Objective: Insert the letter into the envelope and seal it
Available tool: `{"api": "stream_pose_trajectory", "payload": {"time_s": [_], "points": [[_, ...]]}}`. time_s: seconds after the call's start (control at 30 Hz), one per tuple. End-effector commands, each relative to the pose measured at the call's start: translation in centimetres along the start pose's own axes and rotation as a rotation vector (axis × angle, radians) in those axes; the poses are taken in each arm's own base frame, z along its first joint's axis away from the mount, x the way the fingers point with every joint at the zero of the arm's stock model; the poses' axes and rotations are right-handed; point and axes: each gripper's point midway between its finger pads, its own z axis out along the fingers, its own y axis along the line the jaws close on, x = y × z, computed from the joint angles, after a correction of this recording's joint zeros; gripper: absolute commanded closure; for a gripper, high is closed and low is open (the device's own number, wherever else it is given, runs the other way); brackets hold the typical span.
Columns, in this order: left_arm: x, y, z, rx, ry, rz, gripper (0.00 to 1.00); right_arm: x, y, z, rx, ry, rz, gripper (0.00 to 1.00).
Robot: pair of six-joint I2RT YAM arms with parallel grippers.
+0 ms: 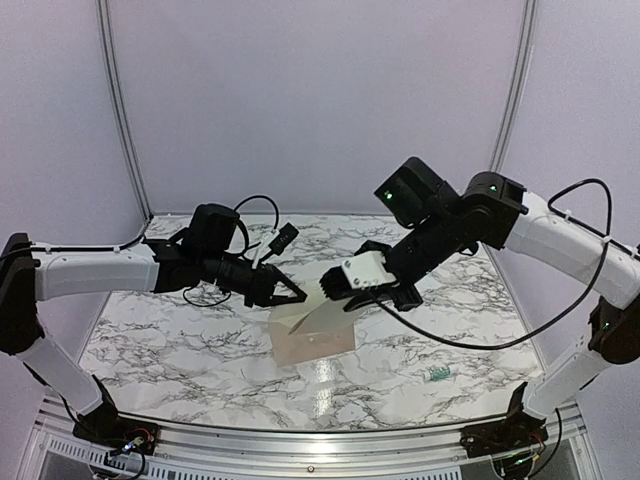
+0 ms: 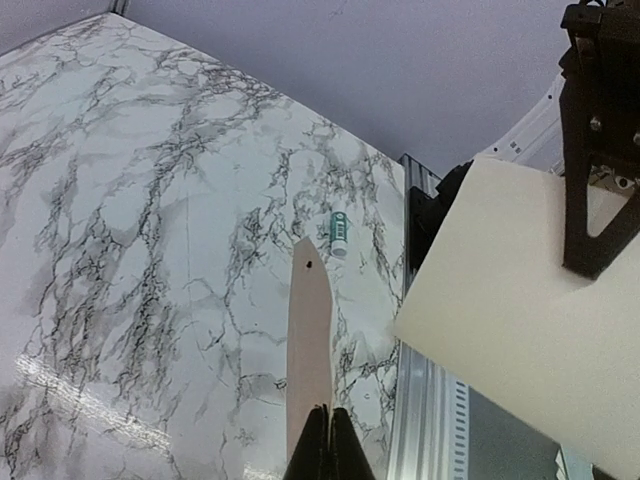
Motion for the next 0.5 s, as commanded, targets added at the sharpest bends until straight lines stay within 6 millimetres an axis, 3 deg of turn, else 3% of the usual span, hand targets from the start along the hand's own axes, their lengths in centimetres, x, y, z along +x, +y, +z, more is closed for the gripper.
{"api": "stream_pose_trajectory", "payload": {"time_s": [0.0, 0.13, 0.47], "points": [[1.5, -2.3, 0.3, 0.077, 0.046, -0.015, 1.00, 0.4, 0.9, 1.8, 0.001, 0.148, -0.083, 1.00], [2.1, -2.9, 0.7, 0.096, 0.065, -0.016, 1.00, 0.4, 0.9, 2.8, 0.000, 0.184, -0.110, 1.00], [2.8, -3.7, 1.1, 0.125, 0.096, -0.023, 1.00, -0.4, -0.4, 2.8, 0.041, 0.188, -0.118, 1.00]]}}
